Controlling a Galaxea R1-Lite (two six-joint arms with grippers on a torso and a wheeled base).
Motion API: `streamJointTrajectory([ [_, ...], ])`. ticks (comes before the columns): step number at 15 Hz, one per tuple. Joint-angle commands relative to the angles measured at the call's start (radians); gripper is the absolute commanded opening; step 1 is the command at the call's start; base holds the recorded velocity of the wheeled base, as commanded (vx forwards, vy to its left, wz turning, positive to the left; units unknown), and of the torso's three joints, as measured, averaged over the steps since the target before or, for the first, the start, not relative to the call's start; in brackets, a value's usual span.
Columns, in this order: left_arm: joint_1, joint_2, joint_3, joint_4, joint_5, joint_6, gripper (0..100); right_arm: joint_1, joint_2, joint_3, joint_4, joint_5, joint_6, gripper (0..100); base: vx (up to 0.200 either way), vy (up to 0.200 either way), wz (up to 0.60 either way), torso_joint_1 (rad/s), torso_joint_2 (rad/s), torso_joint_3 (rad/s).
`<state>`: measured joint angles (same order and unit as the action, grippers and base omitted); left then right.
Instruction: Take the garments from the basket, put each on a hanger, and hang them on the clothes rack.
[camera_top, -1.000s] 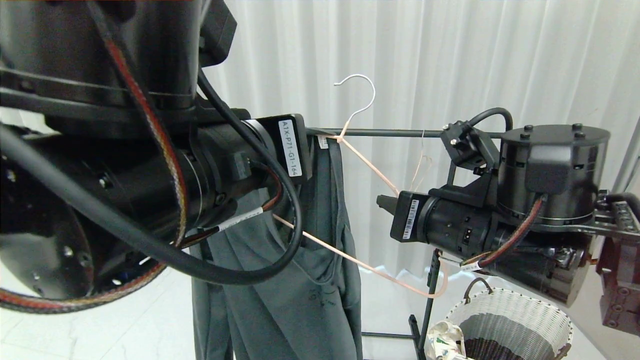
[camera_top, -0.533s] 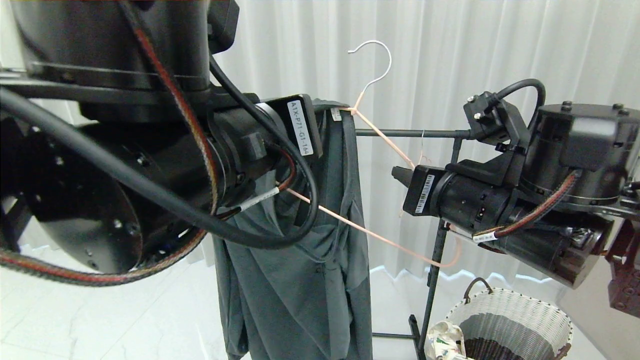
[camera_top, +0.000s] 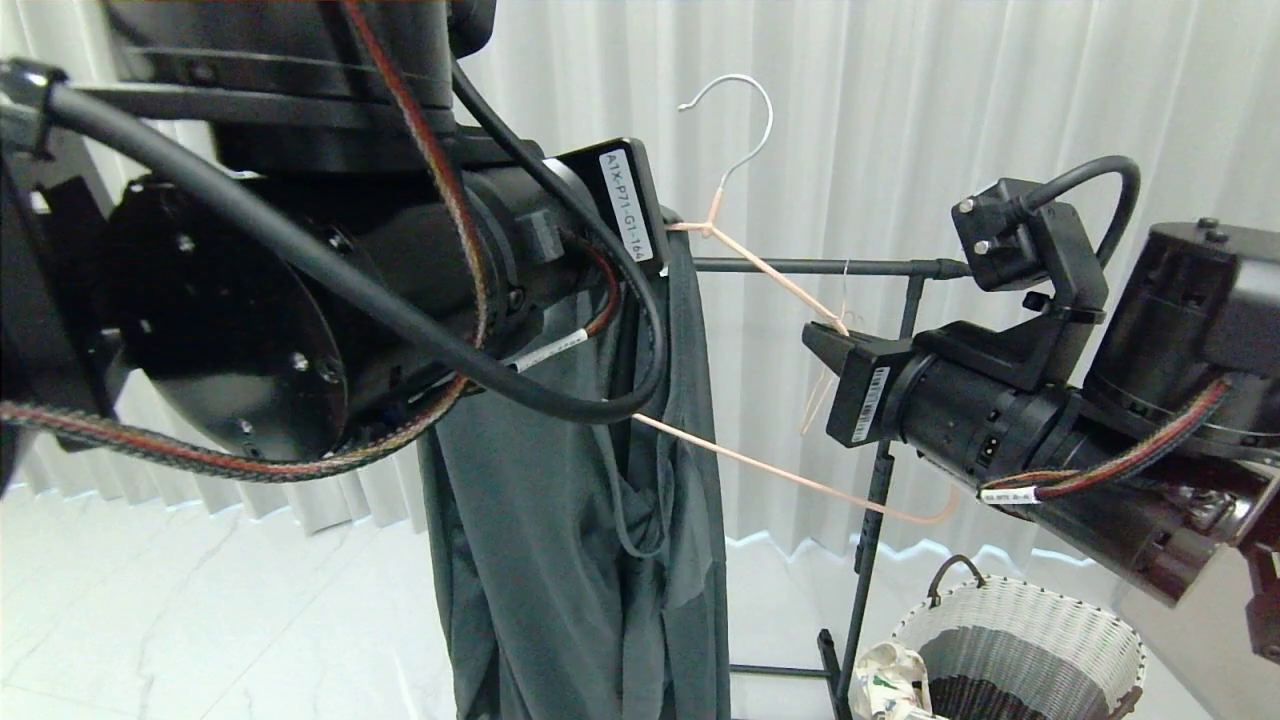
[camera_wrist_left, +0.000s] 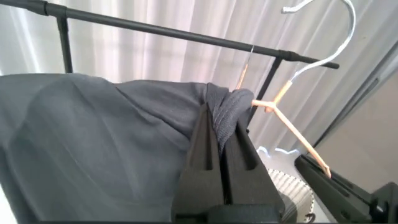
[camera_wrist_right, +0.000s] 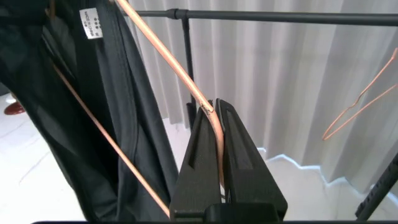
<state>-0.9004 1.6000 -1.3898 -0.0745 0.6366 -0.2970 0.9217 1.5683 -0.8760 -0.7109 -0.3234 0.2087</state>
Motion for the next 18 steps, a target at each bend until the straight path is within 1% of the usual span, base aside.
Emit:
streamJointTrajectory([
  [1,-0.003,0.024,-0.028,-0.001,-0.015,-0.001,0,0.008,-0.010,0.005,-0.018,0.000,-0.020,0,0.000,0.000,0.00,0.000,0.00,0.000],
  [4,-0.011,0.031,-0.029,-0.001,-0.058,-0.001,0,0.009,-0.007,0.003,-0.045,0.000,-0.038,0,0.000,0.000,0.00,0.000,0.00,0.000],
  [5,-0.011,0.029,-0.023,-0.001,-0.058,-0.001,100,0.009,-0.008,0.003,-0.045,0.000,-0.038,0,0.000,0.000,0.00,0.000,0.00,0.000],
  [8,-0.009,0.023,0.009,-0.001,-0.055,0.007,100,0.005,-0.017,0.003,-0.052,0.000,-0.057,0,0.000,0.000,0.00,0.000,0.00,0.000],
  [12,-0.009,0.005,0.021,-0.001,-0.054,0.010,100,-0.015,-0.019,0.006,-0.110,0.000,-0.135,0,0.000,0.000,0.00,0.000,0.00,0.000],
  [14,-0.009,-0.017,0.031,-0.001,-0.052,0.010,100,-0.032,-0.019,0.006,-0.131,0.000,-0.160,0,0.000,0.000,0.00,0.000,0.00,0.000],
  [16,-0.011,-0.046,0.063,-0.001,-0.052,0.010,100,-0.047,-0.024,0.008,-0.144,0.001,-0.178,0,0.000,0.000,0.00,0.000,0.00,0.000],
  [18,-0.034,-0.095,0.121,-0.001,-0.054,0.010,100,-0.066,-0.024,0.011,-0.147,0.001,-0.181,0,0.000,0.000,0.00,0.000,0.00,0.000],
])
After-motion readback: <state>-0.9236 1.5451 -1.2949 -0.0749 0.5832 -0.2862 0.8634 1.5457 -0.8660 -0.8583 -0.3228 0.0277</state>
